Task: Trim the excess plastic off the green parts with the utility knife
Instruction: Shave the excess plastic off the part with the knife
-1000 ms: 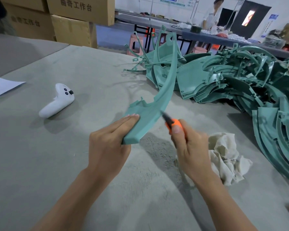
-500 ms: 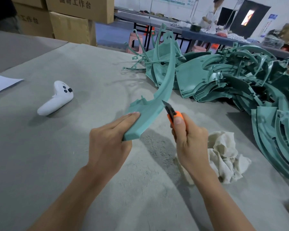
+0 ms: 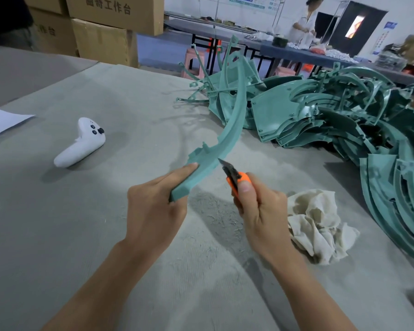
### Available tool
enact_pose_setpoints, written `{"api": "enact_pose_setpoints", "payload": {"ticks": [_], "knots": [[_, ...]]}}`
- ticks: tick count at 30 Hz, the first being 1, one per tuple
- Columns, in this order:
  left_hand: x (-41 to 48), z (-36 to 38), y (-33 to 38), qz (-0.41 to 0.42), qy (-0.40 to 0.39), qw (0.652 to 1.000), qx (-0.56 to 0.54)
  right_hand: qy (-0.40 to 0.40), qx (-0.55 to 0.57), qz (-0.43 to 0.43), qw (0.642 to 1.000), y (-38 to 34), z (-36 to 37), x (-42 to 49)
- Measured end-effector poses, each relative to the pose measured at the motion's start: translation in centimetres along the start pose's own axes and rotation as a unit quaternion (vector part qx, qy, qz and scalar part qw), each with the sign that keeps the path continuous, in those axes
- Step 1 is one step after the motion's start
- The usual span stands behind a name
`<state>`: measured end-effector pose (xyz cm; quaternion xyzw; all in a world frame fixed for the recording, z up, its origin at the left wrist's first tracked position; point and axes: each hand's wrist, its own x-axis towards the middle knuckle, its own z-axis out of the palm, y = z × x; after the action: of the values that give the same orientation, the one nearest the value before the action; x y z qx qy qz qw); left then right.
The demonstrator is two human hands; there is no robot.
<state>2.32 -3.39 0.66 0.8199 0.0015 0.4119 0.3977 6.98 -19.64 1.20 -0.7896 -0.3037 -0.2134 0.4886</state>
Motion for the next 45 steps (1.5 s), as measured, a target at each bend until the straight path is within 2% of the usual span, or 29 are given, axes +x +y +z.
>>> {"api": "enact_pose_setpoints", "payload": {"ticks": [5,10,14,19,22,28,33,35,39,42,45], "knots": [[-0.5,0.6,0.3,0.018,0.004,1.000,-0.016,0.071,-0.001,0.052,0.996,0.6,-1.0,1.6],[-0.2,0.3,-0.2,-0.010,0.019,1.000,0.000,0.008,-0.012,-0.018,1.000,-0.6,0.1,-0.1],[-0.2,0.3,0.0,-0.006,0.023,1.000,0.010,-0.008,-0.010,-0.052,0.999,-0.8,0.2,-0.5],[-0.3,0.5,0.3,-0.015,0.010,1.000,0.014,0.083,0.018,0.033,0.996,-0.4,0.5,0.5],[-0.2,0.4,0.9,-0.003,0.022,0.999,0.026,0.063,-0.010,0.040,0.997,-0.6,0.9,0.4],[0.2,0.1,1.3,-0.020,0.033,0.999,0.028,0.006,0.016,-0.014,1.000,-1.6,1.7,-0.7],[0.2,0.0,1.7,-0.002,0.027,0.999,0.044,0.075,0.031,0.082,0.993,-1.1,1.1,0.7],[0.1,0.1,1.7,0.002,0.031,0.999,0.043,0.055,0.032,0.090,0.994,-1.5,1.3,0.4],[0.1,0.2,1.2,-0.046,0.057,0.997,0.013,-0.015,0.042,0.029,0.999,-2.7,2.3,-0.9],[0.2,0.0,1.3,-0.029,0.050,0.998,0.031,0.021,0.055,0.038,0.998,-2.5,1.7,-0.1],[0.0,0.2,1.3,-0.014,0.032,0.999,0.038,0.061,0.019,0.071,0.995,-1.9,1.0,0.5]]}}
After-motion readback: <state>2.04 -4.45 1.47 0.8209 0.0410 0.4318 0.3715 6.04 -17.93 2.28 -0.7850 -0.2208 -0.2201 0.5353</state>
